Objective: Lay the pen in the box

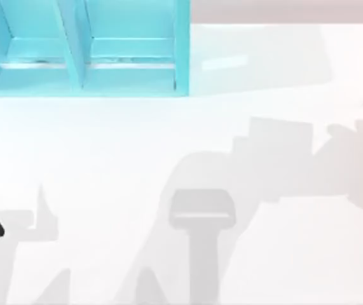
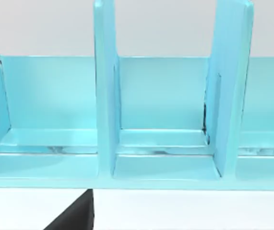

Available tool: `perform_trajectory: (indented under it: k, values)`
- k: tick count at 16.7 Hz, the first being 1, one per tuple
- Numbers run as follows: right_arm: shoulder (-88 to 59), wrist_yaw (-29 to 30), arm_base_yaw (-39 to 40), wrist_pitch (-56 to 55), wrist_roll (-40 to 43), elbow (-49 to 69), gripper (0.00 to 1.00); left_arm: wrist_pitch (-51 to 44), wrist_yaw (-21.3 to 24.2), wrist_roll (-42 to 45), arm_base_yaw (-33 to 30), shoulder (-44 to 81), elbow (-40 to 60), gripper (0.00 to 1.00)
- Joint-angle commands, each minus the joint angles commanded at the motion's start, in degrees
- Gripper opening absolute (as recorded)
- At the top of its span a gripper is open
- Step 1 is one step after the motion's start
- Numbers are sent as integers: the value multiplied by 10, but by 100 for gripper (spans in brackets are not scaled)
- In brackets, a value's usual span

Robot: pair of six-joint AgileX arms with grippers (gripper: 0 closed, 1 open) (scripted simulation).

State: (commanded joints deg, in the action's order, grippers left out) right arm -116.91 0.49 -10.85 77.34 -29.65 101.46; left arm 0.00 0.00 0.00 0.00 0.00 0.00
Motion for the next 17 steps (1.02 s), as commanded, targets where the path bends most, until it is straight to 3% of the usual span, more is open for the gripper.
perform_trajectory:
  k: [4,7,17]
  values:
    - [39,-2,-129,-7,-183,-34,0,0,0,0,0,0,0,100]
    - [63,-6,-193,-14,-260,-52,0,0,0,0,0,0,0,100]
    - [70,-9,-206,-39,-288,-80,0,0,0,0,0,0,0,100]
